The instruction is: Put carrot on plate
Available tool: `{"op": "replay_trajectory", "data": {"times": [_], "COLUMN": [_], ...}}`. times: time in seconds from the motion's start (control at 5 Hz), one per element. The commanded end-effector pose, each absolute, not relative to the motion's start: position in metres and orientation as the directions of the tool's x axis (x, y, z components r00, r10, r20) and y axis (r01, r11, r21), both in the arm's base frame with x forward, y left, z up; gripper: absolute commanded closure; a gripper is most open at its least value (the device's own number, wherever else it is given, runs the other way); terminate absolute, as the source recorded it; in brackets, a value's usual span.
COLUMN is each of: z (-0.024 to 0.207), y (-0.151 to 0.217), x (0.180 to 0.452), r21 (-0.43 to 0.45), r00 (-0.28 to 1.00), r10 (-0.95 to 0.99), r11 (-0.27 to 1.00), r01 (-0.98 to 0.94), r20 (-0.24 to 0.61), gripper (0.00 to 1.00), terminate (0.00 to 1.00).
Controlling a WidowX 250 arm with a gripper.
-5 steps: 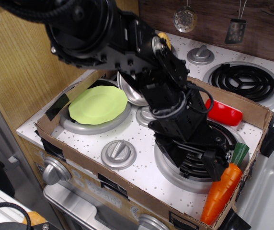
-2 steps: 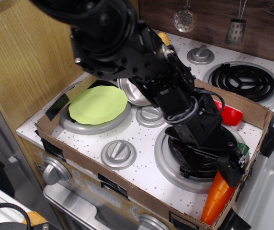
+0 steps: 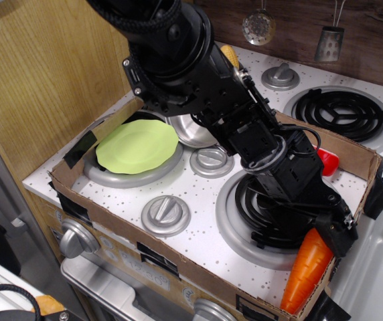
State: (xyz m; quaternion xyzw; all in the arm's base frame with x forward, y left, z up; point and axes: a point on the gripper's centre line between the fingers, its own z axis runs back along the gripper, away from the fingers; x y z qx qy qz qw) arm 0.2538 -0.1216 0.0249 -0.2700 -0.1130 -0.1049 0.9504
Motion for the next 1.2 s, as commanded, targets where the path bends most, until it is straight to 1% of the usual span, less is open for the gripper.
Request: {"op": "replay_trajectory", "data": {"times": [0.0,0.2,0.4,0.6,0.8,1.0], "z": [0.020,0.020,0.021,0.032,0.049,0.075], "y": [-0.134,-0.139,-0.140,-0.137,-0.124,-0.108], "x": [0.247,0.239,0.236,0.233,0.230,0.229], "r21": [-0.531,-0.551,-0.562,-0.531,-0.490,-0.335], "r00": [0.948,0.954,0.959,0.957,0.960,0.954], "r10": [-0.108,-0.072,-0.046,-0.045,-0.061,-0.076], "r11": [0.807,0.802,0.802,0.824,0.850,0.925], "r01": [0.259,0.229,0.203,0.199,0.193,0.176], "r20": [0.298,0.292,0.281,0.288,0.273,0.291], "gripper": [0.00,0.00,1.00,1.00,1.00,1.00], "terminate": [0.00,0.00,0.00,0.00,0.00,0.00]}}
